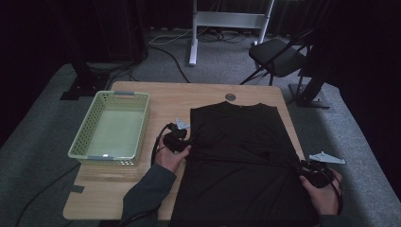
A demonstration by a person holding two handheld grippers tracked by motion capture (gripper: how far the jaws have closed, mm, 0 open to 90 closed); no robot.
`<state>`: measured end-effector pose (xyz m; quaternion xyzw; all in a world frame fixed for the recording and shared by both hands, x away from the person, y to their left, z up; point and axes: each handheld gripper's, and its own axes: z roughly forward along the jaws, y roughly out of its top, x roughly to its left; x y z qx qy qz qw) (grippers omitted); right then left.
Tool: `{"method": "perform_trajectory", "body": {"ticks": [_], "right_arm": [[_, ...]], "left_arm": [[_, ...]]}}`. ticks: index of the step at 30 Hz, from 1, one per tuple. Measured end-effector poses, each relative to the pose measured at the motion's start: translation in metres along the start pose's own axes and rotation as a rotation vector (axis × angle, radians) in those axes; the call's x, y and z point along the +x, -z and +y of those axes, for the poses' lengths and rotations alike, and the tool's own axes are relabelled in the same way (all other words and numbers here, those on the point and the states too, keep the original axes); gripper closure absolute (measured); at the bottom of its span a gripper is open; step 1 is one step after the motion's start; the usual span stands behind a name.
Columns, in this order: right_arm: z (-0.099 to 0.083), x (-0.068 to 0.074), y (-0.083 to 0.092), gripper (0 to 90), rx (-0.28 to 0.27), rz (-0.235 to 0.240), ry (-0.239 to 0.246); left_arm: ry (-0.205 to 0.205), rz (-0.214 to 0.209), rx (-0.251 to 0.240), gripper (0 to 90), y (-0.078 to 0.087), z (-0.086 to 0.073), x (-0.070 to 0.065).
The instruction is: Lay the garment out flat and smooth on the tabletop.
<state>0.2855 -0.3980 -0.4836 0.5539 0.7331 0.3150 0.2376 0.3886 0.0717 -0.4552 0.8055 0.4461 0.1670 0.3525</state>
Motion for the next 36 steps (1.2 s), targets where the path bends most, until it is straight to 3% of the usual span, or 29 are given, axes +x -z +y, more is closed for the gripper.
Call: {"method": "perform_trajectory", "body": {"ticks": [6,9,12,19,25,29,32,33,36], "right_arm": [[-0.001,0.0,-0.001,51.5,-0.008,0.002,-0.01],[-0.001,0.001,-0.001,51.5,-0.012,0.002,-0.011],[-0.002,0.0,-0.001,51.2,-0.017,0.005,-0.017],[-0.003,0.0,-0.001,51.1,-0.022,0.004,-0.02],[-0.003,0.0,-0.001,51.0,-0.021,0.004,-0.022],[-0.003,0.0,-0.001,51.0,-0.022,0.003,-0.022],[-0.003,0.001,-0.001,51.0,-0.025,0.002,-0.025],[-0.003,0.001,-0.001,50.9,-0.025,0.002,-0.026],[-0.004,0.001,-0.001,50.9,-0.025,0.001,-0.028]], "left_arm": [[0.015,-0.046,0.004,55.9,-0.01,0.004,-0.001],[-0.028,-0.033,0.032,73.7,-0.009,0.002,-0.004],[-0.052,-0.059,0.012,85.5,0.001,-0.002,-0.01],[-0.08,-0.087,-0.004,85.8,0.028,-0.023,-0.016],[-0.078,-0.029,0.037,85.1,0.037,-0.043,-0.003],[-0.062,0.081,0.057,84.3,0.042,-0.051,0.009],[-0.04,0.133,0.064,84.0,0.046,-0.055,0.017],[-0.03,0.143,0.063,83.4,0.047,-0.056,0.019],[-0.003,0.118,0.045,79.6,0.051,-0.055,0.023]]}}
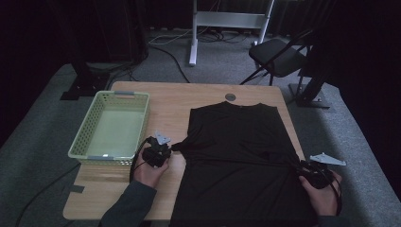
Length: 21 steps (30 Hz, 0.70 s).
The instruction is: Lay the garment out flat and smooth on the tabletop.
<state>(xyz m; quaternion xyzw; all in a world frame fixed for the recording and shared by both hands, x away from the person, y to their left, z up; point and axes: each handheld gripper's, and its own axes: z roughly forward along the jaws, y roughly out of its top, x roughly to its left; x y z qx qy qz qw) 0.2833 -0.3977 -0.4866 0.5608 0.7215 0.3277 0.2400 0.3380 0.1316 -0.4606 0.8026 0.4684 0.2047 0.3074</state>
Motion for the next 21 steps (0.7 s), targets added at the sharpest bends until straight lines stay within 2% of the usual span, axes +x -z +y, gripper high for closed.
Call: {"method": "perform_trajectory", "body": {"ticks": [4,10,17,21], "right_arm": [[0.0,0.0,0.0,50.8,-0.004,-0.001,-0.001],[-0.001,0.0,0.0,50.6,-0.008,-0.001,-0.001],[-0.001,0.0,0.0,50.1,-0.012,-0.003,-0.003],[-0.001,0.0,0.0,50.0,-0.013,-0.003,-0.003]], "left_arm": [[0.012,-0.037,-0.041,71.7,0.004,0.007,-0.002],[-0.004,-0.077,-0.075,64.7,0.003,0.028,-0.015],[-0.035,-0.121,-0.068,61.3,-0.012,0.048,-0.034],[-0.04,-0.146,-0.056,59.6,-0.022,0.056,-0.041]]}}
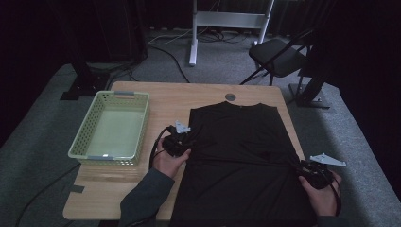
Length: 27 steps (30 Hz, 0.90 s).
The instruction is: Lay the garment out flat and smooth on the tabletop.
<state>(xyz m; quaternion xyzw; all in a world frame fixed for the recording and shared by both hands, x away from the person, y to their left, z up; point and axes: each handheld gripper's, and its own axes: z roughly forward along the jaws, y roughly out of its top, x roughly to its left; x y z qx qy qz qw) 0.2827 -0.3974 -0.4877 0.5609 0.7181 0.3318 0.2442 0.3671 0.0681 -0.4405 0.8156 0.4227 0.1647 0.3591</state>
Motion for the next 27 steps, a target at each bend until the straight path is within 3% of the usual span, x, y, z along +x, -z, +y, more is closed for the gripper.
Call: {"method": "perform_trajectory", "body": {"ticks": [11,27], "right_arm": [[0.0,0.0,0.0,49.4,-0.002,-0.002,-0.003],[0.0,0.0,0.0,49.3,-0.005,-0.002,-0.003]], "left_arm": [[0.005,-0.051,0.036,57.1,-0.034,0.019,-0.012],[-0.022,-0.067,0.072,54.2,-0.069,0.036,-0.031]]}}
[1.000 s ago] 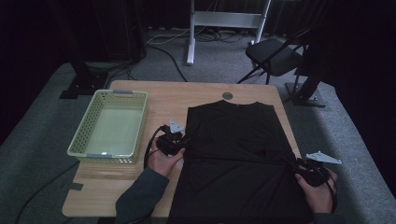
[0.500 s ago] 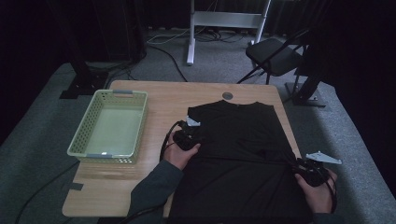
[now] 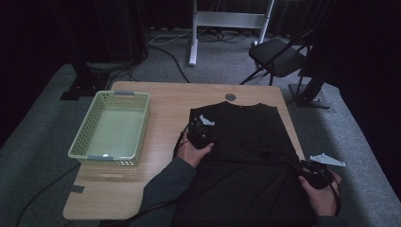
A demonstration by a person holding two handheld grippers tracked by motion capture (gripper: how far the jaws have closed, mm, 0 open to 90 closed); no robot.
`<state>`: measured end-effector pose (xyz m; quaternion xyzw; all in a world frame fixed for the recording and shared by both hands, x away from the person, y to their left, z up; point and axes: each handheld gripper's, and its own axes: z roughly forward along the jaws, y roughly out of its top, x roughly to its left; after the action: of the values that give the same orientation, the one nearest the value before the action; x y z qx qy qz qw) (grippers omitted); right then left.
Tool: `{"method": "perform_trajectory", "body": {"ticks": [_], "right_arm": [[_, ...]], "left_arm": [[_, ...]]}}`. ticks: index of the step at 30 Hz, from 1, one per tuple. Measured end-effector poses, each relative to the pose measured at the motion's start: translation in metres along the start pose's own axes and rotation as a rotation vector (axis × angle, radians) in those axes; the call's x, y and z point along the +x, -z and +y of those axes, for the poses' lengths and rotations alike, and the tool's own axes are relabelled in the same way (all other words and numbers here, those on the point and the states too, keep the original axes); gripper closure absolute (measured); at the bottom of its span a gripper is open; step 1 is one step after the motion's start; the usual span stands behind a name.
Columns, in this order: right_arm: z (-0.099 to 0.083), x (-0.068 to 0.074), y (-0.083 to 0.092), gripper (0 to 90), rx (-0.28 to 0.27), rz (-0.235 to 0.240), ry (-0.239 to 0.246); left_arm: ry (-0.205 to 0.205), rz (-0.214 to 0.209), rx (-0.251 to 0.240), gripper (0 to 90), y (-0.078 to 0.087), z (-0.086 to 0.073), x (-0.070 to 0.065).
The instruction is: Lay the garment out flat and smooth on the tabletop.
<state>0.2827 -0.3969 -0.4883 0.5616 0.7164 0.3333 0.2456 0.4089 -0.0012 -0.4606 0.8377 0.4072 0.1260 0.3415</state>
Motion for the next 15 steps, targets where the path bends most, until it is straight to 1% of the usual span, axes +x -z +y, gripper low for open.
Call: {"method": "perform_trajectory", "body": {"ticks": [2,3,6,8,9,10,11,12,13,15], "right_arm": [[0.0,0.0,0.0,49.3,0.0,0.0,0.0],[-0.0001,0.0,0.0,49.3,0.0,0.0,0.0],[-0.0001,0.0001,0.0,49.3,0.0,0.0,-0.001],[-0.0001,0.0001,0.0,49.3,0.0,0.0,0.0],[-0.0001,0.0001,0.0,49.3,-0.001,0.0,-0.001],[-0.0001,0.0001,0.0,49.3,-0.001,0.0,-0.001],[-0.0001,0.0001,0.0,49.3,0.0,0.0,0.0],[-0.0001,0.0001,0.0,49.3,-0.001,0.0,-0.001],[-0.0001,0.0001,0.0,49.3,0.0,0.0,0.0],[-0.0001,0.0001,0.0,49.3,-0.001,0.0,0.0]], "left_arm": [[-0.002,0.003,0.001,53.4,-0.0031,0.0002,-0.0017],[0.005,0.002,0.0,53.0,-0.0048,-0.0001,-0.0029],[-0.007,0.012,0.021,52.8,-0.0086,-0.0014,-0.0043],[-0.01,0.017,0.023,52.9,-0.0097,-0.0018,-0.0054],[-0.024,0.033,0.038,55.9,-0.011,-0.0017,-0.006],[-0.024,0.033,0.038,57.7,-0.011,-0.0017,-0.006],[-0.02,0.04,0.038,57.7,-0.0111,-0.0014,-0.0059],[-0.018,0.047,0.04,59.9,-0.0108,-0.0011,-0.0052],[-0.015,0.06,0.045,67.5,-0.0102,-0.0008,-0.0043],[-0.013,0.062,0.043,76.0,-0.0096,-0.001,-0.0035]]}}
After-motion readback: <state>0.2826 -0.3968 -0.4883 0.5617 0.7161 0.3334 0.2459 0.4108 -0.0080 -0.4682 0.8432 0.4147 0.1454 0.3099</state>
